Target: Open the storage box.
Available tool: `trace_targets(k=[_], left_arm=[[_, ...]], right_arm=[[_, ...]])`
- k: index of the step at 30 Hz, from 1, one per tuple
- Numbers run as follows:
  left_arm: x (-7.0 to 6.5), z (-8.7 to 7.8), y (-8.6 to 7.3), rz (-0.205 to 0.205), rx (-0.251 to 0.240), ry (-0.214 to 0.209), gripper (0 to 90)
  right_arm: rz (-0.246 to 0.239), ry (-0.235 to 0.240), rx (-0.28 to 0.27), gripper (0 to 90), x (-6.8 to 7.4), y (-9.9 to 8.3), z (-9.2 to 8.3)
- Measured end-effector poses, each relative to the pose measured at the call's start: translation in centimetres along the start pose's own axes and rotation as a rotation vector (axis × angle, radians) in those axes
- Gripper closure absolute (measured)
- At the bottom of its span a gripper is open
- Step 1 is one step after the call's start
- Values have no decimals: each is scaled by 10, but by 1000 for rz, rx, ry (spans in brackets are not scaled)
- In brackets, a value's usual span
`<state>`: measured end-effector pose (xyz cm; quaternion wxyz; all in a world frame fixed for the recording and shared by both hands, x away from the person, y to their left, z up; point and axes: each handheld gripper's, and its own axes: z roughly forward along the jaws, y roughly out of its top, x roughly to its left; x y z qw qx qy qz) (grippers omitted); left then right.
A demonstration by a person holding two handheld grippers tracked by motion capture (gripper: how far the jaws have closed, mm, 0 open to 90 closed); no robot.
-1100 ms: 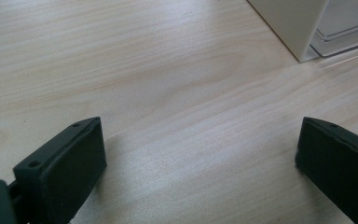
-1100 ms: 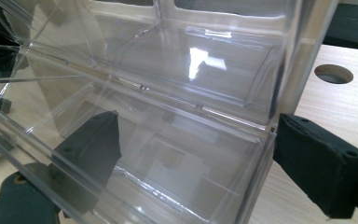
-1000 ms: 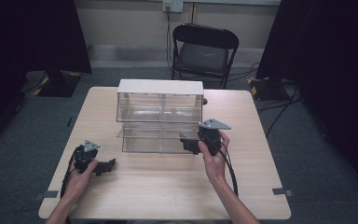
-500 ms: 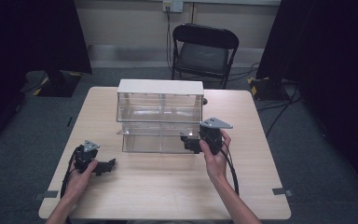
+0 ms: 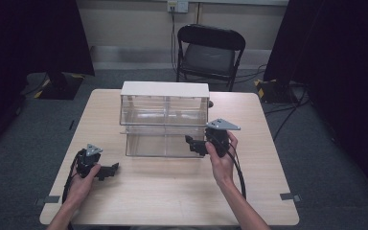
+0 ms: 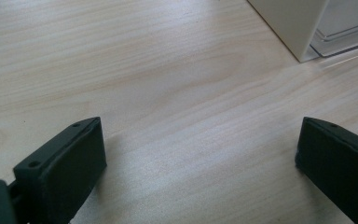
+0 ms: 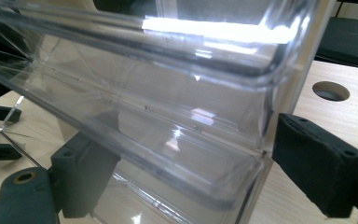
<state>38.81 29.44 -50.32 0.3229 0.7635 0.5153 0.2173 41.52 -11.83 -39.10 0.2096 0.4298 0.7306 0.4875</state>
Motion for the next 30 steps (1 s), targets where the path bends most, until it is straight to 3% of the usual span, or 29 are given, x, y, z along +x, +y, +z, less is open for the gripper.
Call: trace_targets(k=[6, 30], left_arm=[[0, 0, 0, 0, 0, 0, 11], [0, 0, 0, -2, -1, 0, 11]], right_arm=[[12, 22, -11, 140, -3, 2, 1], [11, 18, -19, 141, -3, 1, 1]])
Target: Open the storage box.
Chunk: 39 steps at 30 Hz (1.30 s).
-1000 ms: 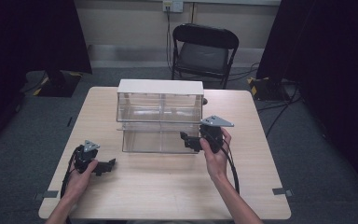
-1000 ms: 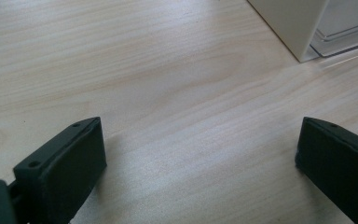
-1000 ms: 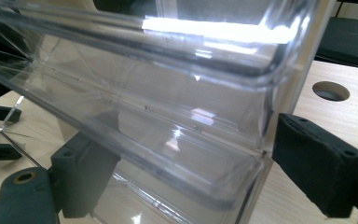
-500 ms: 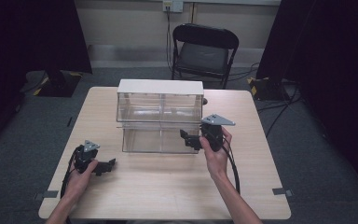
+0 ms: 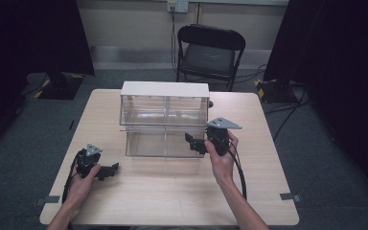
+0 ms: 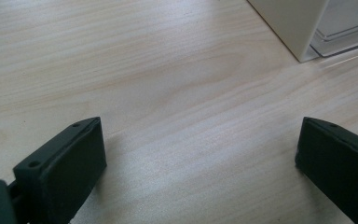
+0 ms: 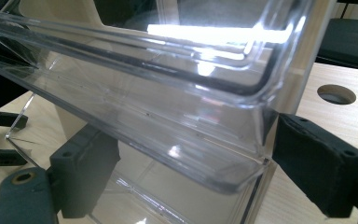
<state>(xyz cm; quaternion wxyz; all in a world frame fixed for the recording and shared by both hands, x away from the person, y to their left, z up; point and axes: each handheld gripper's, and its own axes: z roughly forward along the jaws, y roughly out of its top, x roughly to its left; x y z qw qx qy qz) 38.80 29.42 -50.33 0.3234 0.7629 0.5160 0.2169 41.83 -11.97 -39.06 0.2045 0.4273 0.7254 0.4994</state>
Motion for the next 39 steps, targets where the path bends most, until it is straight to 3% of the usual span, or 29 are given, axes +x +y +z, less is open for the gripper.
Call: trace_targets(k=[39], left_arm=[[0, 0, 0, 2, 1, 0, 11]], right_arm=[[3, -1, -18, 140, 0, -2, -1]])
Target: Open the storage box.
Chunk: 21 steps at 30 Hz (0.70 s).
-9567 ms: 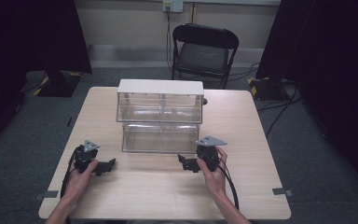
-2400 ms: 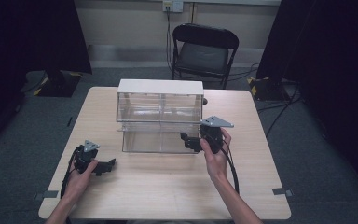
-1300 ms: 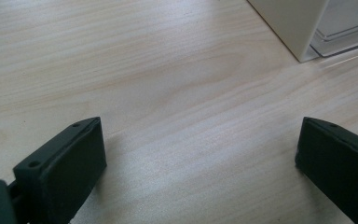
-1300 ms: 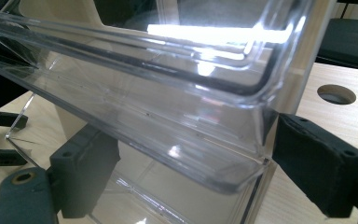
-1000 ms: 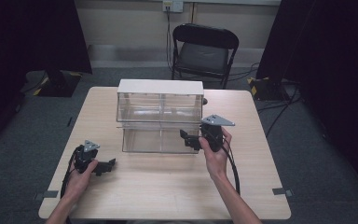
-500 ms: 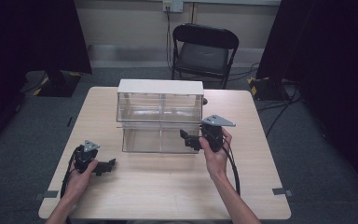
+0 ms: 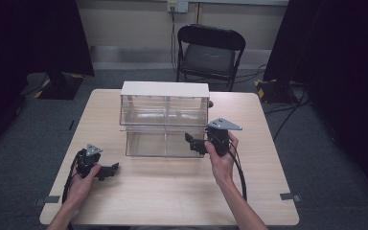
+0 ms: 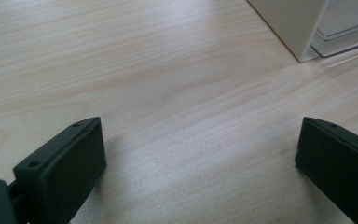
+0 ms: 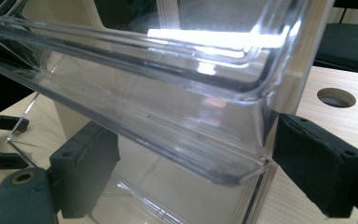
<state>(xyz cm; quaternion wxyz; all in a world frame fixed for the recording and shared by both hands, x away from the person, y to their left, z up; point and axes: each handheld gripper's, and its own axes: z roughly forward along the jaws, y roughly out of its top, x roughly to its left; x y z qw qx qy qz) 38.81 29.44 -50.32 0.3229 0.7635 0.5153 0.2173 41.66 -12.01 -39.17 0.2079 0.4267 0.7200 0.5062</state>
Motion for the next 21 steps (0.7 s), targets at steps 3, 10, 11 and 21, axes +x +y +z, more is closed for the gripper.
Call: trace_targets(k=[3, 10, 11, 21], left_arm=[[0, 0, 0, 0, 0, 0, 11], [0, 0, 0, 0, 0, 0, 11], [0, 0, 0, 0, 0, 0, 11], [0, 0, 0, -1, 0, 0, 11]], right_arm=[[-1, 2, 2, 140, 0, 0, 0], [1, 4, 1, 139, -1, 0, 0], [1, 5, 0, 140, -1, 0, 0], [4, 5, -2, 140, -1, -1, 0]])
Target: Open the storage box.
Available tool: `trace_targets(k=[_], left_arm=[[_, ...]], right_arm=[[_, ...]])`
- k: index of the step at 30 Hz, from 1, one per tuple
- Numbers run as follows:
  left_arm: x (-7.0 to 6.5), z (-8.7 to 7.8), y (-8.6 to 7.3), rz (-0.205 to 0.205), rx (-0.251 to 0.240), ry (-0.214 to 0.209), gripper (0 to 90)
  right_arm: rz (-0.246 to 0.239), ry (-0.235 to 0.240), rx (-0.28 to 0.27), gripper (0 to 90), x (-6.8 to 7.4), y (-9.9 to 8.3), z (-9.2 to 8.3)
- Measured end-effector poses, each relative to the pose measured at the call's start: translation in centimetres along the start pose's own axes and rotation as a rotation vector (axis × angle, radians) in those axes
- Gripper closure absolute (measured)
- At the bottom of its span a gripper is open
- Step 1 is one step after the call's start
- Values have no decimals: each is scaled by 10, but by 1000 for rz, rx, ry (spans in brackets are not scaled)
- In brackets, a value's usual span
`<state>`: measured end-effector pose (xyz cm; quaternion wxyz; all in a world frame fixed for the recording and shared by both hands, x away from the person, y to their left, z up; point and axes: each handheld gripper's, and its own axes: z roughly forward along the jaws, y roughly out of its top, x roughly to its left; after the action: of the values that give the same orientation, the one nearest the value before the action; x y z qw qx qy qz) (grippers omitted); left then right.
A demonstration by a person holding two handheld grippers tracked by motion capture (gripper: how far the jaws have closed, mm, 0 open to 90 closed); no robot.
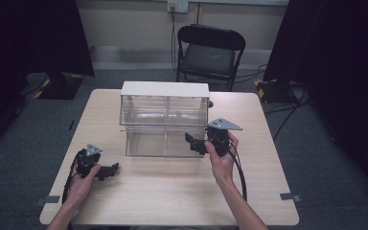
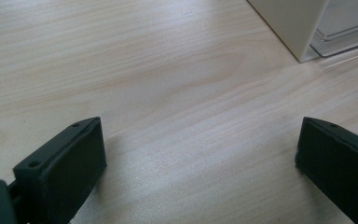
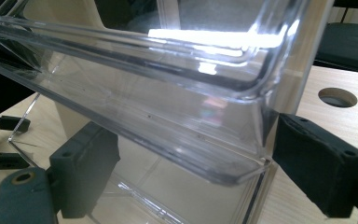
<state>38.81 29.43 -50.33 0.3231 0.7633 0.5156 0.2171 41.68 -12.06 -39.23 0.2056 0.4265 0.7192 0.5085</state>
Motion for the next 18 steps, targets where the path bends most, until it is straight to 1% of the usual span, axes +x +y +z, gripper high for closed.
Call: trace_targets(k=[18], left_arm=[[0, 0, 0, 1, 0, 0, 11]], right_arm=[[-5, -1, 2, 140, 0, 1, -1]])
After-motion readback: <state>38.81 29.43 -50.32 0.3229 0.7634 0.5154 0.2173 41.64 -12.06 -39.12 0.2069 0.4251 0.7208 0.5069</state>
